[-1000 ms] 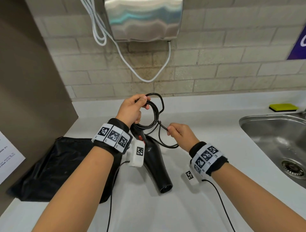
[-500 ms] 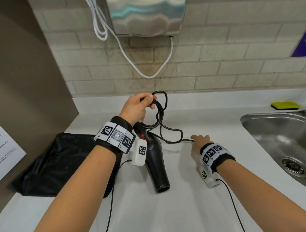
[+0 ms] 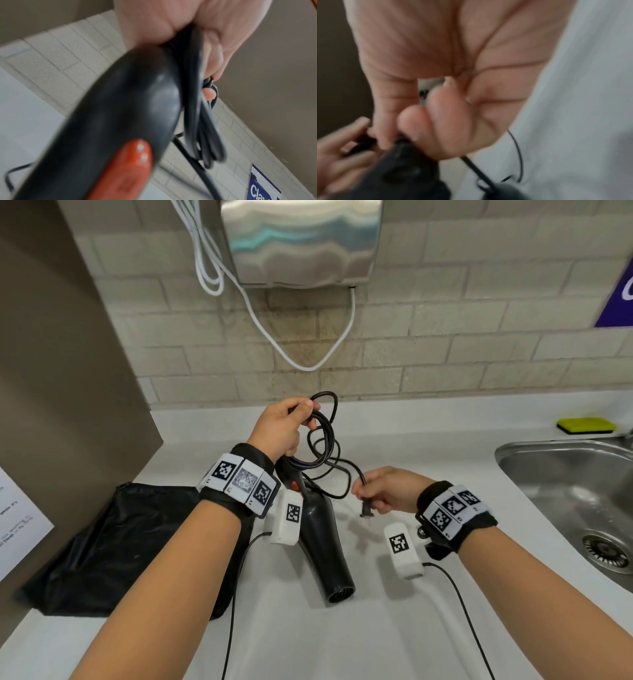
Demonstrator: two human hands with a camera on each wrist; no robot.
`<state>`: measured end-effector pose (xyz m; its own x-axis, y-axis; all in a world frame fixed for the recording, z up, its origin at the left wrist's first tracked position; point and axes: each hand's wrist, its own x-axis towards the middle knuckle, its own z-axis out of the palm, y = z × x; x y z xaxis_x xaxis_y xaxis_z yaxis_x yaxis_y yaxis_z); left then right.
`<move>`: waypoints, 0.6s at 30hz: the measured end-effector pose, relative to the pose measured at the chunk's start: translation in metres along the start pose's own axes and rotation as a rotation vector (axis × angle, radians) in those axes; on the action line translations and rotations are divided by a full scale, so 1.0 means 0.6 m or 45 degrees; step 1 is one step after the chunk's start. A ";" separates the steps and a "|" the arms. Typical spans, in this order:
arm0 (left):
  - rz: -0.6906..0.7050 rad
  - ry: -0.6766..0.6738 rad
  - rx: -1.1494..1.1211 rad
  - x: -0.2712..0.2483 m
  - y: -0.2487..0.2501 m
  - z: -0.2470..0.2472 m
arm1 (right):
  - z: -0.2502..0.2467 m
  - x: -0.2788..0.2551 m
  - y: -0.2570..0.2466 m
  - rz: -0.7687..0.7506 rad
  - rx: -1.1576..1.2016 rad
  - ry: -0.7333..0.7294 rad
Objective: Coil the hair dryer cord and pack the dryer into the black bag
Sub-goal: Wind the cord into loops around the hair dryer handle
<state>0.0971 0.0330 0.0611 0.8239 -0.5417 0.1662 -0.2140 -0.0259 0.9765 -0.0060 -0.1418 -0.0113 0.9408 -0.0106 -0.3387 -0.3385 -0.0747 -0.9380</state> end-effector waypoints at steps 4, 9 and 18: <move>0.005 -0.002 0.007 0.001 0.001 0.004 | 0.030 -0.015 -0.034 -0.356 0.413 -0.068; 0.011 -0.041 0.021 -0.004 0.006 0.017 | 0.070 0.002 -0.054 -0.697 0.648 0.237; 0.046 -0.136 0.032 -0.012 0.011 0.039 | 0.104 0.047 -0.053 -0.927 0.066 0.989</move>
<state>0.0773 0.0171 0.0634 0.7550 -0.6293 0.1842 -0.2565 -0.0249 0.9662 0.0303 -0.0776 0.0047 0.6627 -0.6148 0.4275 0.3262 -0.2769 -0.9039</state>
